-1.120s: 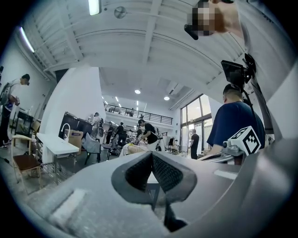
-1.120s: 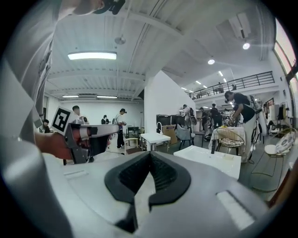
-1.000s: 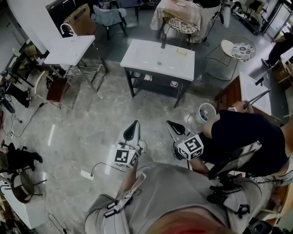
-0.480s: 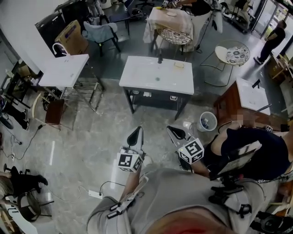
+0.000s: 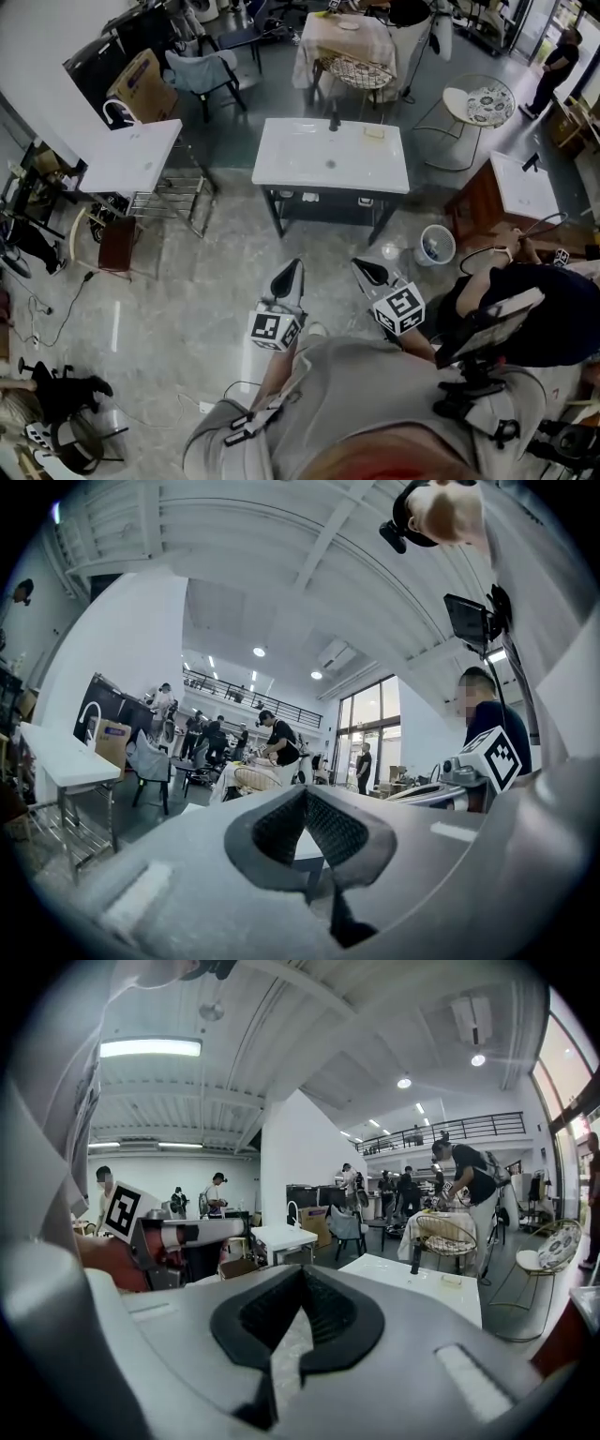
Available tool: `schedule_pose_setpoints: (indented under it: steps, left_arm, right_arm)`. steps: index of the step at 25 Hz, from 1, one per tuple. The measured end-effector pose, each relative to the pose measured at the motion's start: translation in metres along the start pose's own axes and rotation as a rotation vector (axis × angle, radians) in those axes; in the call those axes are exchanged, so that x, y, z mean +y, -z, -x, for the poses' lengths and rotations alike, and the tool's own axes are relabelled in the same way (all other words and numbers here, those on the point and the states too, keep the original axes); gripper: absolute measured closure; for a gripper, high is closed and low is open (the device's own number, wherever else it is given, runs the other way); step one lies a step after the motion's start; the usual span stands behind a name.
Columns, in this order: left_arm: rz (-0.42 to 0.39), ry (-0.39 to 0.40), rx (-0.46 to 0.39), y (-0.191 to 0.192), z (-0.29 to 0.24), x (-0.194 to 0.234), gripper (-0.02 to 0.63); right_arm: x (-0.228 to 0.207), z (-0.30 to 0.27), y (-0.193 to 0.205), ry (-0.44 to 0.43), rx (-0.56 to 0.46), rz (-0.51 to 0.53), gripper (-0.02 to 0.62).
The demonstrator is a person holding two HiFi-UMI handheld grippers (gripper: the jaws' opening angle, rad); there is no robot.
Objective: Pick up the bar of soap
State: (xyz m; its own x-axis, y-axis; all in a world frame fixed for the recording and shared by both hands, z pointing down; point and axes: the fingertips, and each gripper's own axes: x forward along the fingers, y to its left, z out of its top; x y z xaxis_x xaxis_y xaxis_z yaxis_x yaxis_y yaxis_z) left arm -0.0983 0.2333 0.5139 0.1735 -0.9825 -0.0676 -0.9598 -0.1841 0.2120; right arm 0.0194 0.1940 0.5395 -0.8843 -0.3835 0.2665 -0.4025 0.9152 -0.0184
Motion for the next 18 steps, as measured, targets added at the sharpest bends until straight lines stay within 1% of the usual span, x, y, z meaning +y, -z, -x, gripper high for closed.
schedule_pose_setpoints:
  steps: [4, 7, 10, 14, 18]
  left_arm:
    - [-0.001, 0.050, 0.013, 0.005, -0.005, 0.011, 0.606]
    - [-0.007, 0.072, 0.031, 0.010, -0.008, 0.019, 0.607]
    - [-0.017, 0.089, 0.036, 0.011, -0.011, 0.019, 0.606]
    - [-0.008, 0.081, 0.033, 0.012, -0.011, 0.018, 0.606]
    - [0.011, 0.048, 0.034, 0.017, -0.012, 0.024, 0.606]
  right_arm:
    - [-0.001, -0.009, 0.009, 0.051, 0.012, -0.022, 0.594]
    - [-0.006, -0.008, 0.007, 0.096, 0.006, -0.036, 0.594]
    - [-0.012, -0.001, 0.015, 0.129, 0.033, -0.050, 0.594]
    - [-0.014, -0.001, 0.029, 0.127, 0.068, -0.065, 0.594]
    - [-0.017, -0.017, 0.029, 0.104, 0.060, -0.073, 0.594]
